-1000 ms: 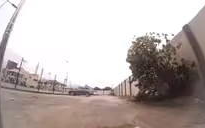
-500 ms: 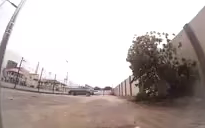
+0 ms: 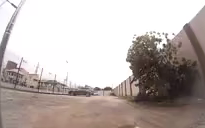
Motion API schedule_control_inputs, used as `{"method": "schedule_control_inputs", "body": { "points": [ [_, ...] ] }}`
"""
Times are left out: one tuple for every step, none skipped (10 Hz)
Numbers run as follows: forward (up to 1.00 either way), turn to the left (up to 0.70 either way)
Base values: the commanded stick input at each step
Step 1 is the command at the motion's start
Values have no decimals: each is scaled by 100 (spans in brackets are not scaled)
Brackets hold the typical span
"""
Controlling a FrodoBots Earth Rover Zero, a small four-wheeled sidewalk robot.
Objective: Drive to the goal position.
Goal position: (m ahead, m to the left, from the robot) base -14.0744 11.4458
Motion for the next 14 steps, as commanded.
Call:
{"method": "schedule_control_inputs", "body": {
  "points": [
    [5,5],
    [5,5],
    [5,5],
    [5,5],
    [5,5],
    [5,5],
    [4,5],
    [1,5],
    [-25,3],
    [-50,2],
    [-50,2],
    [-50,2],
    [-50,2],
    [-39,2]
  ]
}}
